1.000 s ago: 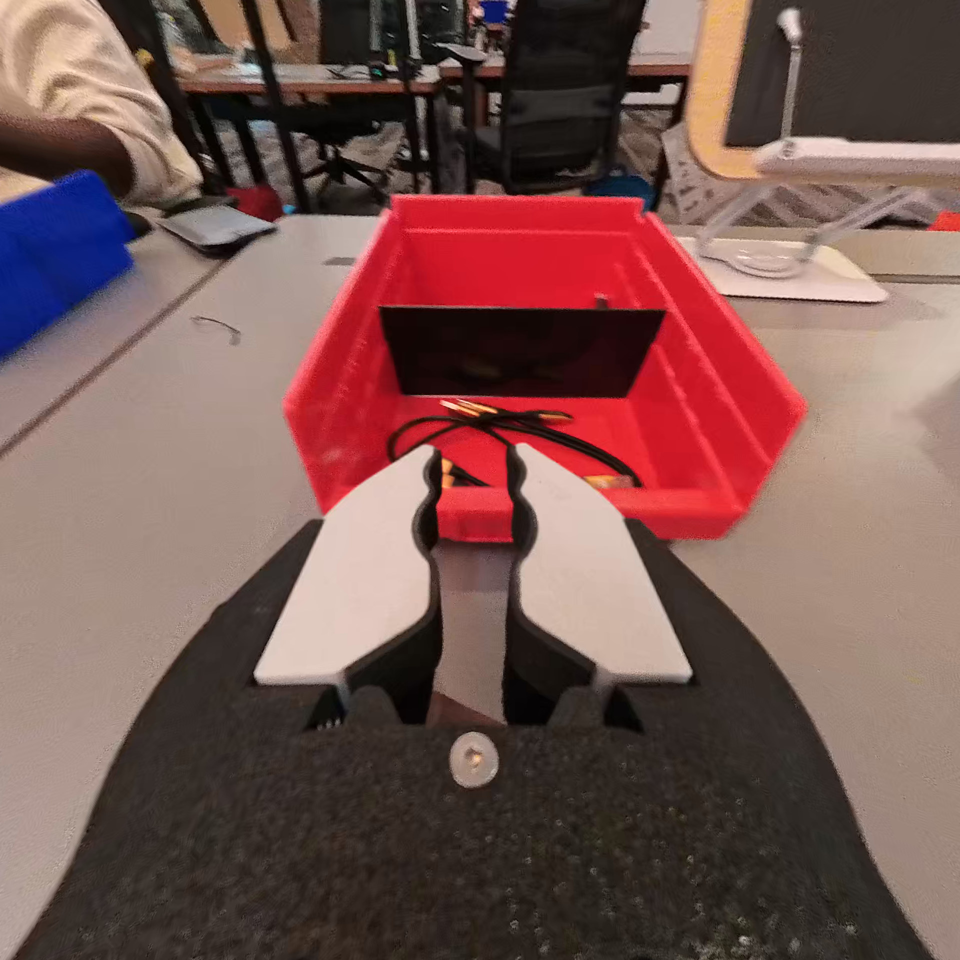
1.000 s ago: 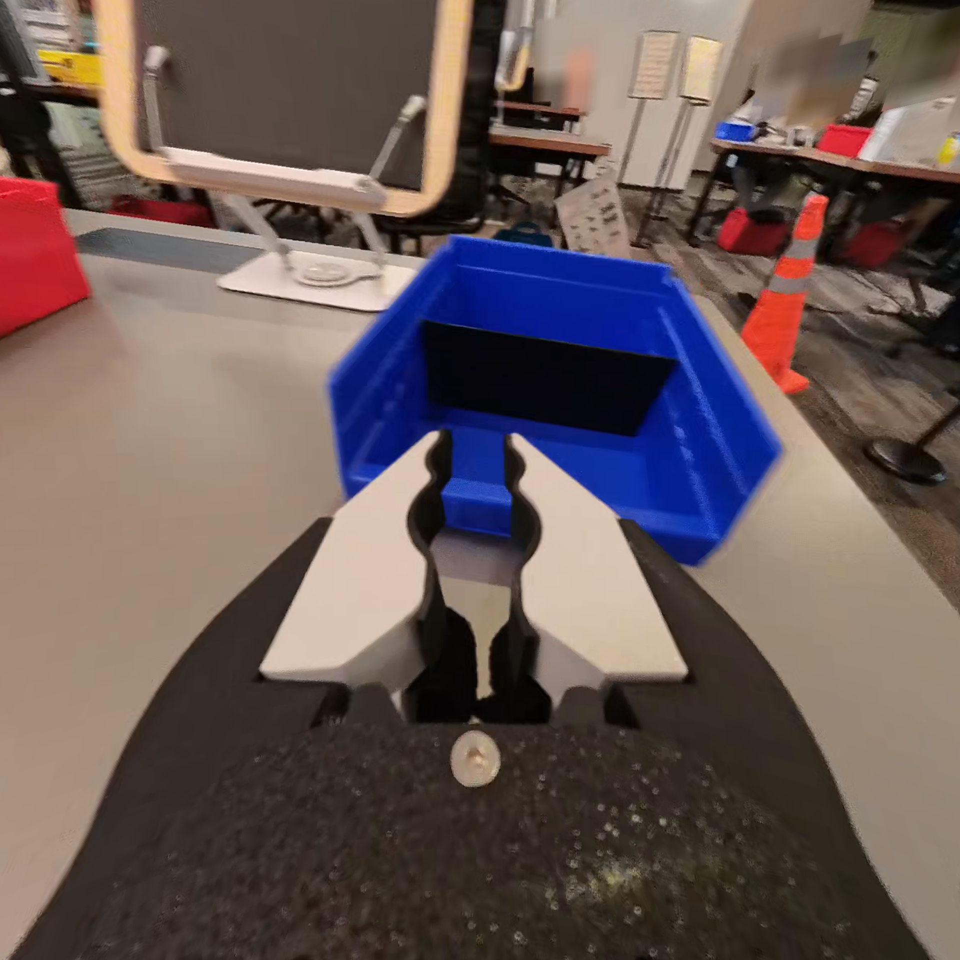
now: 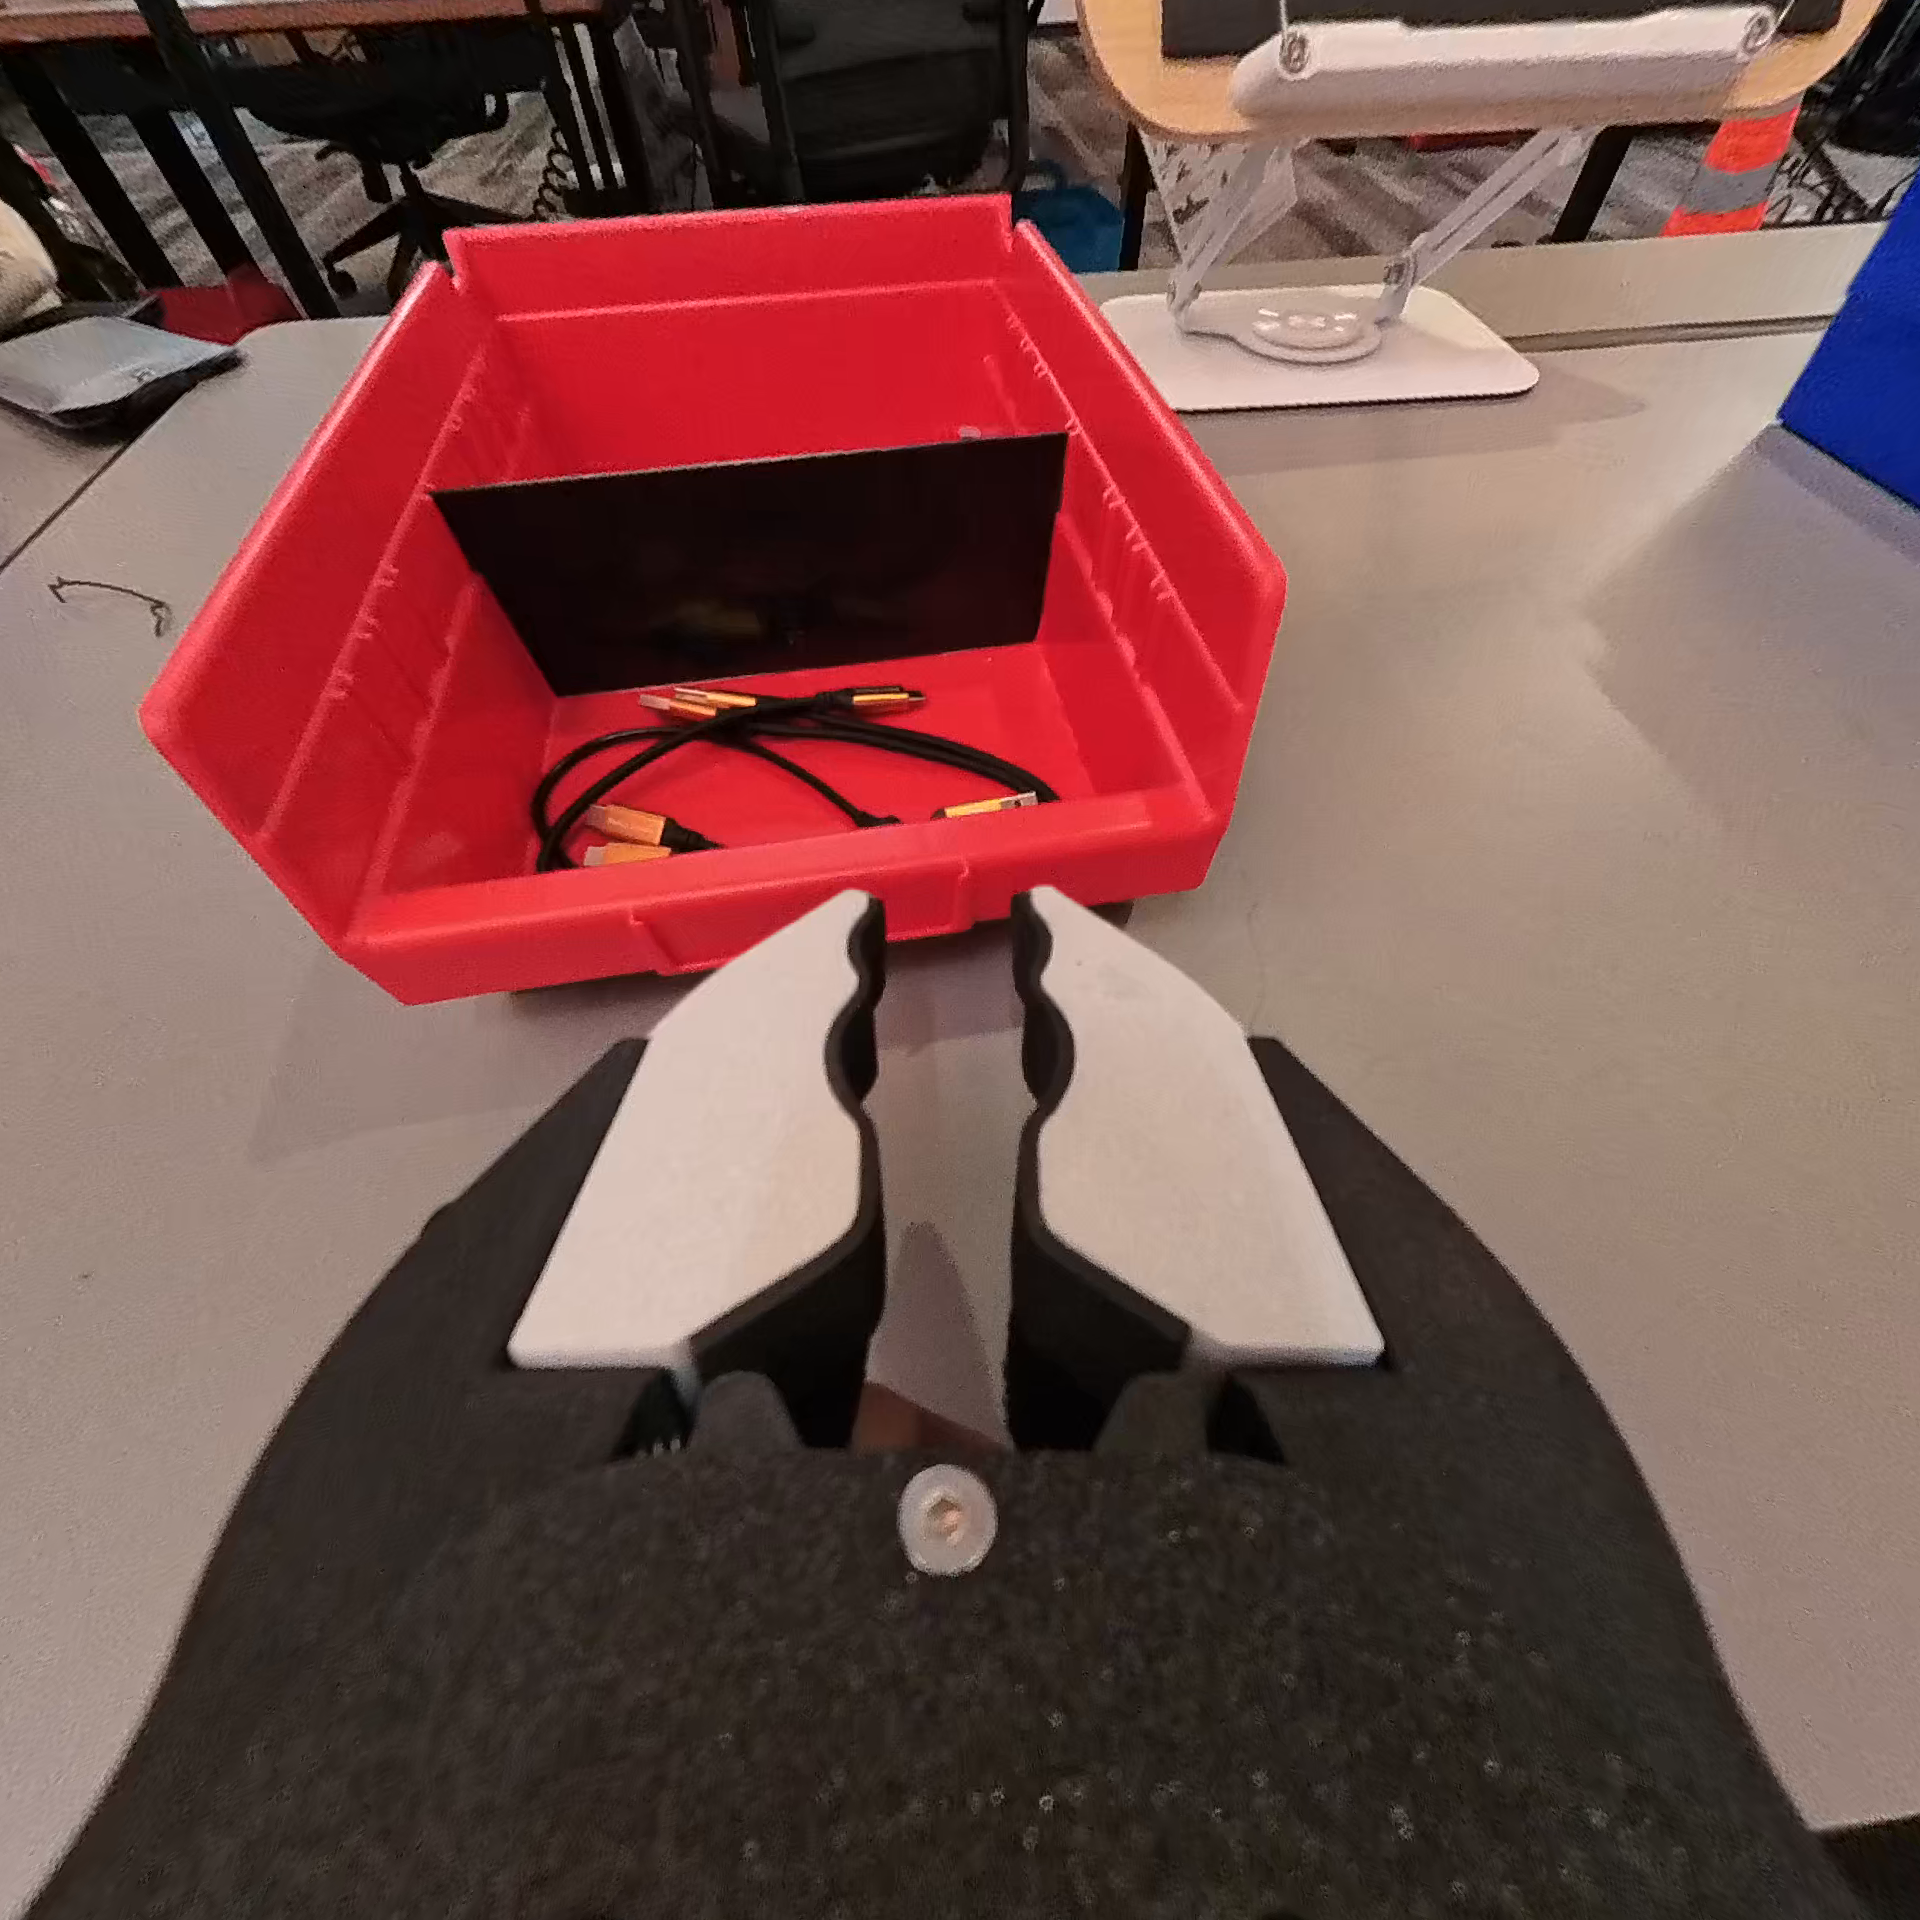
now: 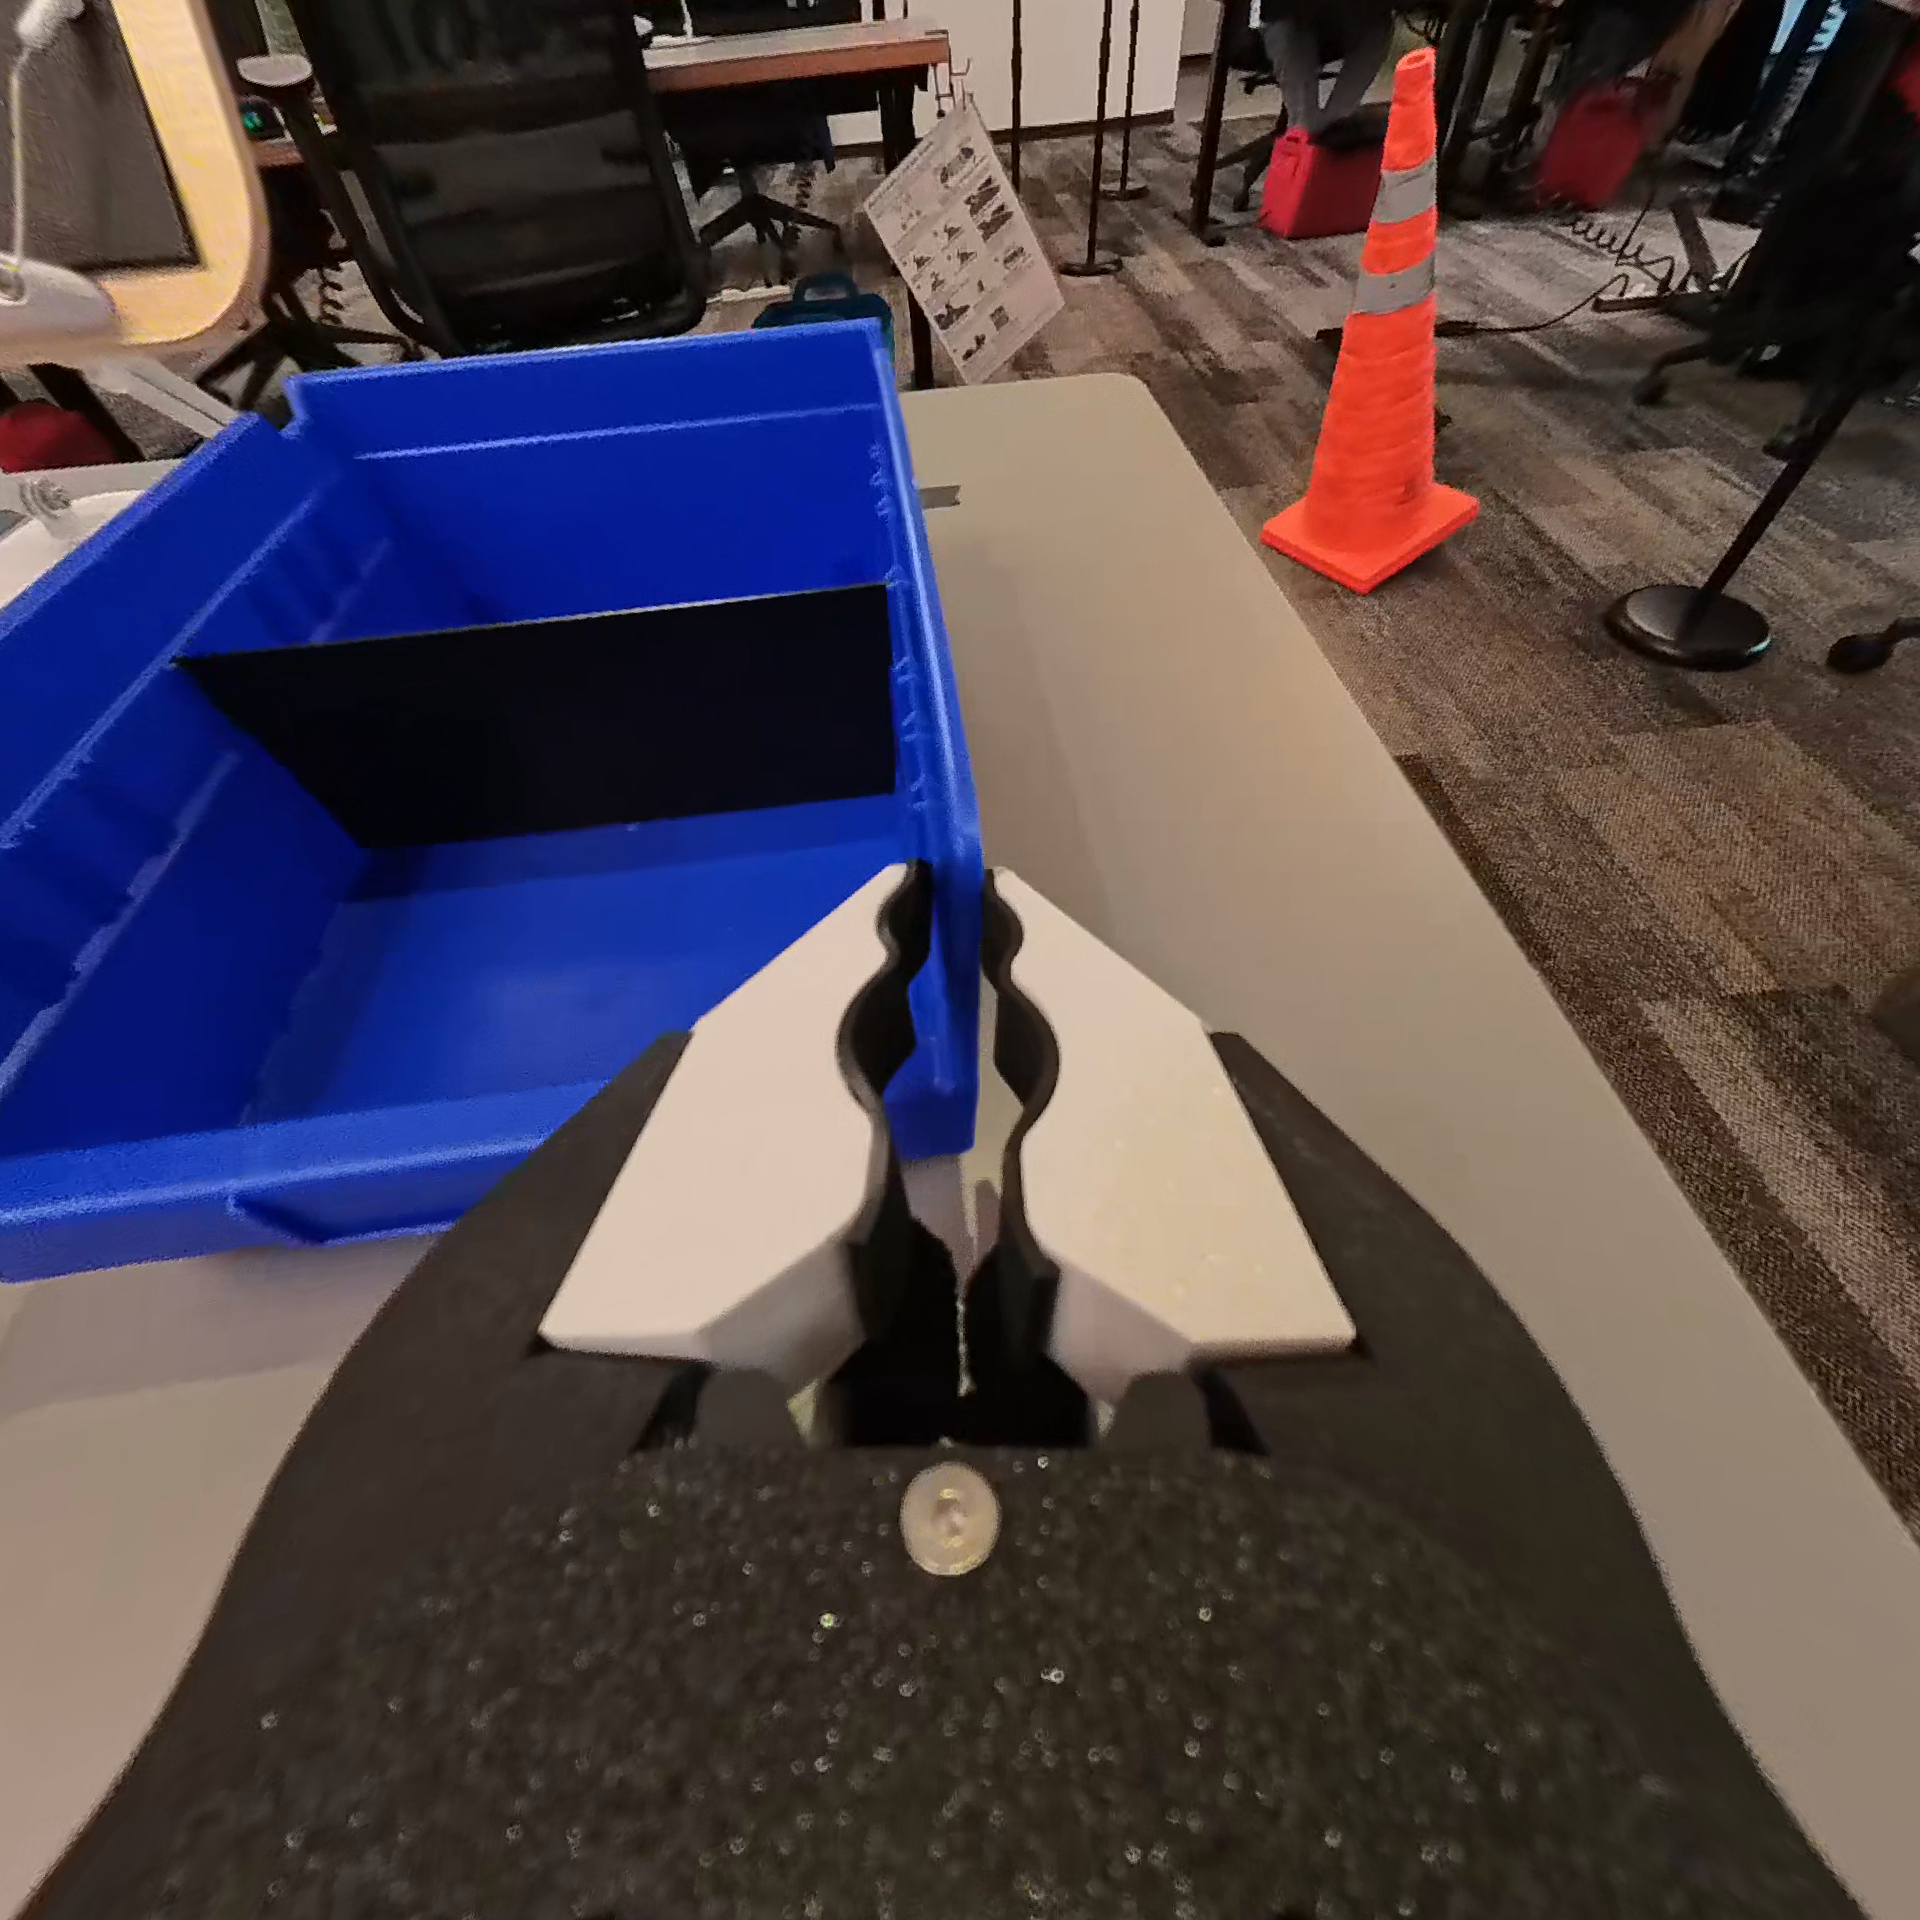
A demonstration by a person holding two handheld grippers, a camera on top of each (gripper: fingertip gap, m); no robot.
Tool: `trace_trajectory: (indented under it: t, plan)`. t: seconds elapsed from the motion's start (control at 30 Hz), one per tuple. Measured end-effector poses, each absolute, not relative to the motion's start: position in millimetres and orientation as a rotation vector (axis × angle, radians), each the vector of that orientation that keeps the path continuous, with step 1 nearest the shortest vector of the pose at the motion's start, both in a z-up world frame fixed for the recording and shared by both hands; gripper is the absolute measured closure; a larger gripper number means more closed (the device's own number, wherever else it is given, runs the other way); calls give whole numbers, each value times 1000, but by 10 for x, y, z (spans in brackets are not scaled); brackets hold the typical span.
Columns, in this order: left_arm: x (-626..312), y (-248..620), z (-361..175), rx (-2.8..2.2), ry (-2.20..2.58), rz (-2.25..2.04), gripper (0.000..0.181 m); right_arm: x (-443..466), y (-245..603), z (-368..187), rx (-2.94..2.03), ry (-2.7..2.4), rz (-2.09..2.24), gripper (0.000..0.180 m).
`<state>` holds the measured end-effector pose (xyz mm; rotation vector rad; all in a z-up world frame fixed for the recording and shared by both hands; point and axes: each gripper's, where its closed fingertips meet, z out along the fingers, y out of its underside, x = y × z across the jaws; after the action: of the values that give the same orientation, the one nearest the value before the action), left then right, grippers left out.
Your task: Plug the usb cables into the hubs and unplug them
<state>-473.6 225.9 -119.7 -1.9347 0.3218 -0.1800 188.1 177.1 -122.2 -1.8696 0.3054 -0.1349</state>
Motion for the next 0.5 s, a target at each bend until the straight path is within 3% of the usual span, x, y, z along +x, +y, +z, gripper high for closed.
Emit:
trace_trajectory:
  t: [0.5]
  plan:
    - [-4857,2202,-1270,-1977,309,-146,158,2274,1687,-1216,-1830,396,-59,177]
